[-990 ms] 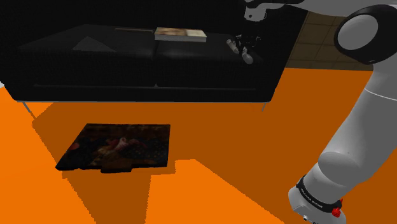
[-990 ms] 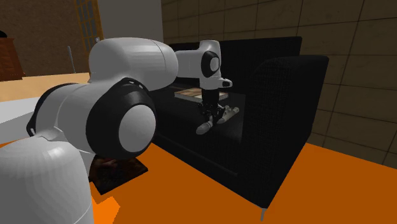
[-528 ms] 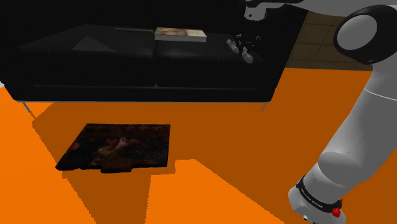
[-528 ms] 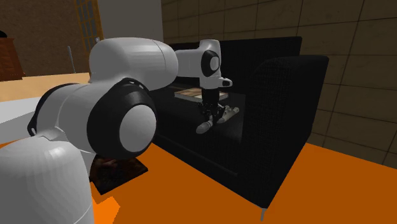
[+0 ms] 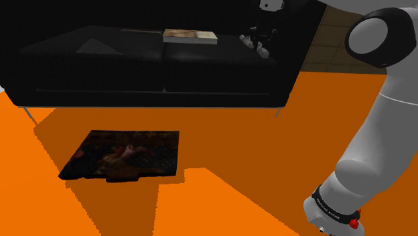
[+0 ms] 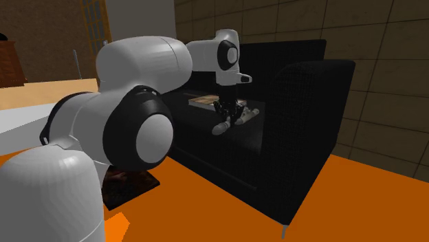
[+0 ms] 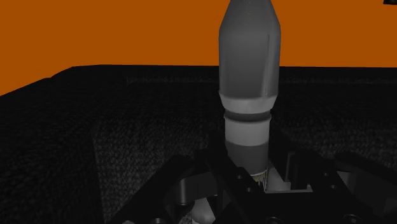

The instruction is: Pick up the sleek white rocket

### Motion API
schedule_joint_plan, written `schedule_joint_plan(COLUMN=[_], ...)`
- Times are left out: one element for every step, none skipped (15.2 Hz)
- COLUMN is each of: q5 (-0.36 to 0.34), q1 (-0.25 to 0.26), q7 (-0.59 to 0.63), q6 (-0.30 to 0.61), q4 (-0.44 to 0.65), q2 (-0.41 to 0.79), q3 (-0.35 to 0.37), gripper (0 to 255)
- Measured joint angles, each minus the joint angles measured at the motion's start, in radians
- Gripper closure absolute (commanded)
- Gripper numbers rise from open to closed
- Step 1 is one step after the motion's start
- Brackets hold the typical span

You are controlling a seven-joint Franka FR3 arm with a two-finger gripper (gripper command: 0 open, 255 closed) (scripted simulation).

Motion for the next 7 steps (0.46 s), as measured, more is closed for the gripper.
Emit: schedule_joint_plan(q5=[0.001, 0.002, 0.003, 0.004, 0.006, 0.008, 0.009], q1=[-0.001, -0.002, -0.003, -0.004, -0.006, -0.007, -0.008], q7=[-0.002, -0.002, -0.004, -0.004, -0.005, -0.005, -0.006], q6=[-0.016, -0.031, -0.048, -0.066, -0.085, -0.105, -0.115], q4=[0.022, 0.040, 0.062, 0.092, 0.123, 0.153, 0.168], q2=[0.006, 0.010, 0.014, 0.026, 0.038, 0.048, 0.053], q3=[-0.001, -0.001, -0.001, -0.001, -0.002, -0.002, -0.002], gripper=[255, 255, 255, 255, 255, 255, 255])
